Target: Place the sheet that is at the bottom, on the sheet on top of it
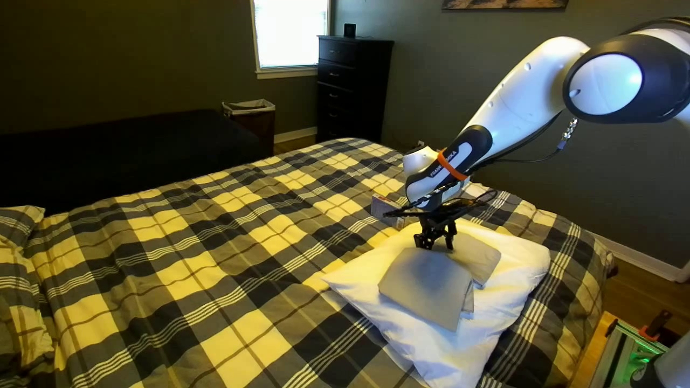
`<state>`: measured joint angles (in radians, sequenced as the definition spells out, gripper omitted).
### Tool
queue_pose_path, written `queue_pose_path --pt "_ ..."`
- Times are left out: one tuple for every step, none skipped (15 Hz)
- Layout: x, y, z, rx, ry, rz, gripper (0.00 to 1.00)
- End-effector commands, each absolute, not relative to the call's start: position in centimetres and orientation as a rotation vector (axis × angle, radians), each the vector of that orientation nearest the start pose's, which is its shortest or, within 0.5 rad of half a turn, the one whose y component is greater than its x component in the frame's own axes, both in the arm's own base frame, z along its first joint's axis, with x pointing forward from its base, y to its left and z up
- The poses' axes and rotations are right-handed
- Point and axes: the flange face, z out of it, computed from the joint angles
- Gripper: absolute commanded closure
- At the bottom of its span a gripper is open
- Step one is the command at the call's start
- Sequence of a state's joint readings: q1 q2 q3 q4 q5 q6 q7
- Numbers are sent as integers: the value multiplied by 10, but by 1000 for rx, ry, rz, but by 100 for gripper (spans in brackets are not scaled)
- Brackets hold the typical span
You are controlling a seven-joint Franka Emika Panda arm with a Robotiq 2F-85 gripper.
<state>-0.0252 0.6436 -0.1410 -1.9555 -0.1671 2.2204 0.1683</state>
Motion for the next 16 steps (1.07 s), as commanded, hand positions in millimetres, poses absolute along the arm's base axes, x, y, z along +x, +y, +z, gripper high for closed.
queue_pose_path --pt "563 -107 118 -3279 369 677 46" --pt "564 -108 118 -3280 372 678 56" --pt "564 -108 118 -3280 372 679 62" --pt "565 -108 118 -3278 371 683 69" --pt "565 -109 118 -3278 370 684 78" --pt "565 -109 120 -3272 363 681 85" --pt "565 -109 121 -3266 354 677 93" --pt "564 -110 124 -3245 338 674 99" --pt "564 -112 126 -3244 335 666 100" --pt "563 -115 130 -3241 332 654 100" --pt "562 -117 133 -3235 325 646 99" --pt "561 -120 139 -3236 329 629 98" --pt "561 -123 144 -3235 323 616 98" --pt "560 -126 151 -3234 316 603 98" --pt "560 -129 157 -3230 302 588 98" --pt "560 -132 163 -3229 292 577 98"
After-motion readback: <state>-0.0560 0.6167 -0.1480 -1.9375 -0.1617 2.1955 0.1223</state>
